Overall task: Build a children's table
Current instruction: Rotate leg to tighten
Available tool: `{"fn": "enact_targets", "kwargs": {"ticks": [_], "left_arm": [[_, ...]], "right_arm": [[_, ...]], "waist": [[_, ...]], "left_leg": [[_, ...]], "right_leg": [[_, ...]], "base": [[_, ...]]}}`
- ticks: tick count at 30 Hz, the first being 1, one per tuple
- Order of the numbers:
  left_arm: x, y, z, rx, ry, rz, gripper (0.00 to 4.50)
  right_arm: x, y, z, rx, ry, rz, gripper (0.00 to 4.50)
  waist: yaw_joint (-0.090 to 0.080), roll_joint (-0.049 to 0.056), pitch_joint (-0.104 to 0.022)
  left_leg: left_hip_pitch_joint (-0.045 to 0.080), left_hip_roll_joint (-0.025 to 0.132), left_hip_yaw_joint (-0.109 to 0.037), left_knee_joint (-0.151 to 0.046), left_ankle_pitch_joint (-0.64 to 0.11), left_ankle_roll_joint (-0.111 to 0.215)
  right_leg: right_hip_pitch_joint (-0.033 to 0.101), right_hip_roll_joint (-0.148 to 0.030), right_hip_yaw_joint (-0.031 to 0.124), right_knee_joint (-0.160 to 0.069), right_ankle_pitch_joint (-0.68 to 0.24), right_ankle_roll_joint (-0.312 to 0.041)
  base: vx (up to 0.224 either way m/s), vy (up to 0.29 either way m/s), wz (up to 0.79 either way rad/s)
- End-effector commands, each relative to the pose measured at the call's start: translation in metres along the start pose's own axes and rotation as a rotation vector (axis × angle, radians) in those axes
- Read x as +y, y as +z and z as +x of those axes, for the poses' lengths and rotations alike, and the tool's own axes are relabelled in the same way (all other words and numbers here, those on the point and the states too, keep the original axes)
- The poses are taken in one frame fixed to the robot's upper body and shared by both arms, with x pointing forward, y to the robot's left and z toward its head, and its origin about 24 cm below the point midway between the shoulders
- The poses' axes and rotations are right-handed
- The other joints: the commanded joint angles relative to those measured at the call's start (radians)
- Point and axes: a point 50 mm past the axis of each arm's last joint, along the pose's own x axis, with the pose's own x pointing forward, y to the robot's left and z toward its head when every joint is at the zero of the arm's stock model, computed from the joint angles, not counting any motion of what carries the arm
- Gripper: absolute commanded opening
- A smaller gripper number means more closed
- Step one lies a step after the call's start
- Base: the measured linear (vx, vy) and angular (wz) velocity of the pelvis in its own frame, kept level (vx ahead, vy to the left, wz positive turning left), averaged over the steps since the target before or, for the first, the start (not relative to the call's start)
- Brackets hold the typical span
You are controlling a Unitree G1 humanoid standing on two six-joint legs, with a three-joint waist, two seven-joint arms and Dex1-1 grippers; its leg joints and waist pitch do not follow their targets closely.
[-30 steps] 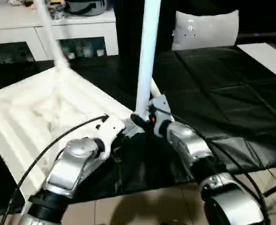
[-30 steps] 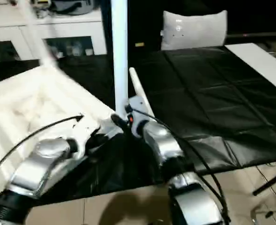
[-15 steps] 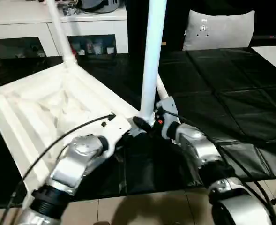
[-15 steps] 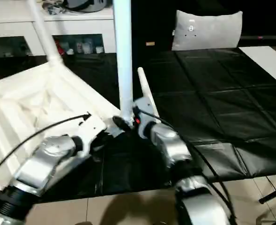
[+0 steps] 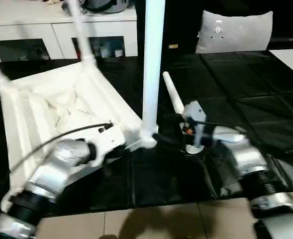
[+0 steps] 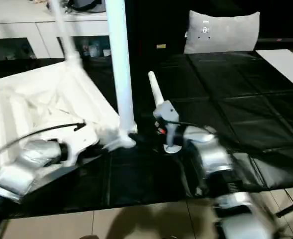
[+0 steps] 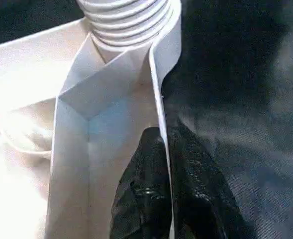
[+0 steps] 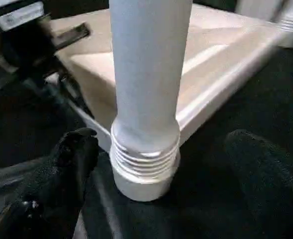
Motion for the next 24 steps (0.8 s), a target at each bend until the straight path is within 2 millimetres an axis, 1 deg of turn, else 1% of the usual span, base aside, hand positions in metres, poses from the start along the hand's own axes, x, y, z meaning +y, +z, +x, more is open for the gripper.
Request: {"fn": "enact_targets", "kwargs": {"ticks": [1,2,4,6,7,10,11,12,13,15,16,17,20,21,22,23,24], "left_arm": [[-0.011,0.006,0.007,0.009,-0.142,0.098,0.00],[-0.015,0.007,0.007,0.001,-0.189,0.117,0.00],[-0.015,0.007,0.007,-0.001,-0.198,0.120,0.00],[-0.017,0.009,0.007,-0.014,-0.232,0.131,0.00],[-0.018,0.010,0.007,-0.018,-0.244,0.135,0.00],[-0.018,0.010,0.006,-0.025,-0.264,0.148,0.00],[-0.018,0.011,0.006,-0.029,-0.275,0.153,0.00],[-0.018,0.011,0.006,-0.030,-0.277,0.154,0.00],[-0.018,0.012,0.006,-0.036,-0.292,0.160,0.00],[-0.018,0.011,0.007,-0.035,-0.297,0.162,0.00],[-0.018,0.011,0.007,-0.035,-0.299,0.163,0.00],[-0.017,0.011,0.007,-0.035,-0.300,0.163,0.00],[-0.017,0.010,0.008,-0.035,-0.302,0.164,0.00],[-0.017,0.009,0.008,-0.034,-0.302,0.164,0.00],[-0.017,0.009,0.009,-0.034,-0.302,0.164,0.00],[-0.018,0.008,0.009,-0.033,-0.302,0.163,0.00],[-0.018,0.007,0.009,-0.032,-0.303,0.162,0.00]], "right_arm": [[0.007,-0.002,0.006,0.036,0.062,-0.027,4.48],[0.009,-0.003,0.010,0.042,0.087,-0.032,4.48],[0.010,-0.003,0.011,0.043,0.094,-0.032,4.48],[0.015,-0.006,0.013,0.058,0.139,-0.030,4.48],[0.016,-0.007,0.015,0.063,0.150,-0.030,4.18],[0.018,-0.009,0.016,0.074,0.165,-0.020,4.04],[0.018,-0.009,0.017,0.074,0.167,-0.013,3.93],[0.018,-0.009,0.018,0.073,0.168,-0.009,3.93],[0.018,-0.011,0.019,0.072,0.179,0.011,3.72],[0.019,-0.012,0.020,0.076,0.188,0.023,3.68],[0.020,-0.013,0.020,0.077,0.192,0.027,3.47],[0.020,-0.013,0.020,0.079,0.196,0.028,3.47],[0.021,-0.015,0.019,0.084,0.209,0.033,3.17],[0.022,-0.016,0.019,0.089,0.215,0.036,3.17],[0.023,-0.017,0.018,0.092,0.219,0.039,3.03],[0.023,-0.017,0.018,0.095,0.222,0.040,2.88],[0.024,-0.018,0.018,0.097,0.224,0.043,2.88]], "waist": [[-0.002,0.011,-0.062],[0.001,0.013,-0.063],[0.002,0.012,-0.064],[0.006,0.013,-0.064],[0.008,0.013,-0.064],[0.015,0.012,-0.064],[0.017,0.013,-0.064],[0.017,0.013,-0.064],[0.017,0.012,-0.064],[0.017,0.012,-0.063],[0.017,0.011,-0.063],[0.018,0.011,-0.063],[0.018,0.010,-0.064],[0.018,0.010,-0.063],[0.018,0.009,-0.063],[0.019,0.011,-0.063],[0.019,0.010,-0.063]], "left_leg": [[-0.011,0.014,0.011,-0.073,-0.158,0.063],[-0.011,0.015,0.010,-0.074,-0.165,0.056],[-0.011,0.017,0.010,-0.075,-0.164,0.050],[-0.010,0.017,0.010,-0.074,-0.164,0.048],[-0.010,0.018,0.010,-0.074,-0.163,0.047],[-0.009,0.018,0.011,-0.075,-0.168,0.042],[-0.009,0.018,0.011,-0.075,-0.171,0.040],[-0.009,0.018,0.011,-0.075,-0.171,0.040],[-0.010,0.018,0.011,-0.077,-0.176,0.037],[-0.010,0.017,0.010,-0.077,-0.182,0.035],[-0.009,0.017,0.010,-0.077,-0.182,0.034],[-0.009,0.018,0.010,-0.077,-0.182,0.033],[-0.010,0.018,0.010,-0.077,-0.175,0.035],[-0.010,0.018,0.010,-0.077,-0.174,0.035],[-0.010,0.018,0.011,-0.077,-0.175,0.035],[-0.010,0.018,0.011,-0.077,-0.177,0.034],[-0.010,0.018,0.010,-0.077,-0.178,0.033]], "right_leg": [[0.059,-0.050,0.055,-0.074,-0.246,-0.174],[0.060,-0.053,0.057,-0.073,-0.246,-0.176],[0.059,-0.051,0.057,-0.070,-0.226,-0.180],[0.060,-0.052,0.058,-0.068,-0.213,-0.186],[0.060,-0.052,0.058,-0.067,-0.207,-0.188],[0.060,-0.053,0.060,-0.068,-0.217,-0.183],[0.060,-0.053,0.060,-0.068,-0.220,-0.182],[0.060,-0.053,0.060,-0.068,-0.220,-0.182],[0.061,-0.053,0.060,-0.069,-0.231,-0.177],[0.061,-0.053,0.059,-0.069,-0.241,-0.174],[0.061,-0.053,0.060,-0.070,-0.245,-0.172],[0.061,-0.053,0.060,-0.070,-0.248,-0.171],[0.061,-0.053,0.060,-0.070,-0.246,-0.167],[0.061,-0.053,0.060,-0.070,-0.246,-0.167],[0.061,-0.053,0.060,-0.071,-0.252,-0.164],[0.061,-0.053,0.060,-0.072,-0.263,-0.161],[0.061,-0.054,0.060,-0.072,-0.263,-0.160]], "base": [[0.000,0.000,0.00],[0.000,0.000,0.00],[0.000,0.000,0.00],[0.000,0.000,0.00],[0.000,0.000,0.00],[0.000,0.000,0.00],[0.000,0.000,0.00],[0.000,0.000,0.00],[0.000,0.000,0.00],[0.000,0.000,0.00],[0.000,0.000,0.00],[0.000,0.000,0.00],[0.000,0.000,0.00],[0.000,0.000,0.00],[0.000,0.000,0.00],[0.000,0.000,0.00],[0.000,0.000,0.00]]}}
